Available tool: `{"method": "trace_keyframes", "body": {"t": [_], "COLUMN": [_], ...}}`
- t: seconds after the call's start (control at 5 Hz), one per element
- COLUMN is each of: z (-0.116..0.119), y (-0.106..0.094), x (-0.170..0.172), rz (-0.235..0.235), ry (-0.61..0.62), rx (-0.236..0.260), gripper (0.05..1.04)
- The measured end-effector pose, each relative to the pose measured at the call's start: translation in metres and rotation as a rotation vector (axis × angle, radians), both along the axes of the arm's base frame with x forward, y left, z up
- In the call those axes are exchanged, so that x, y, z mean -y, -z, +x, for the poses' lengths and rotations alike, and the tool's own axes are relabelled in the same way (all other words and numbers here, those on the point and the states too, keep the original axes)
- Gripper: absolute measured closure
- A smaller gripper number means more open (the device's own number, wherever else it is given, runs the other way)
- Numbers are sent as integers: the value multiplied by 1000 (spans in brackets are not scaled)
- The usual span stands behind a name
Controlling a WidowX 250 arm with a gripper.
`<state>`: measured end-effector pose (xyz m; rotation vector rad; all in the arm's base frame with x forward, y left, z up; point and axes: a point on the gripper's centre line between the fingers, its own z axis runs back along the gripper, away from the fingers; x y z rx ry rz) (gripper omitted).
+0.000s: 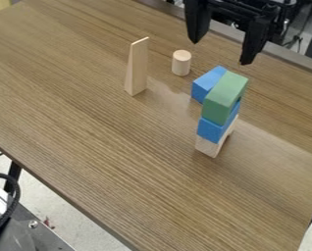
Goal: Put the blue block on top of the green block
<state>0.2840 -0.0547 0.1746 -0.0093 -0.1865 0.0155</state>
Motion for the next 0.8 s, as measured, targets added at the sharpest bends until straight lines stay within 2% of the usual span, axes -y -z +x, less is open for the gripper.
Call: {"method": "trace_keyframes", "body": {"t": [0.2,0.4,0.6,0.8], "z": [-2,14,28,31], "y": [7,19,21,23], "x": [0,-5,-6,-8], "rz": [5,139,204,216], "ry": [0,29,77,105], "rx": [-26,-40,-36,-38], "gripper": [83,83,83,83]}}
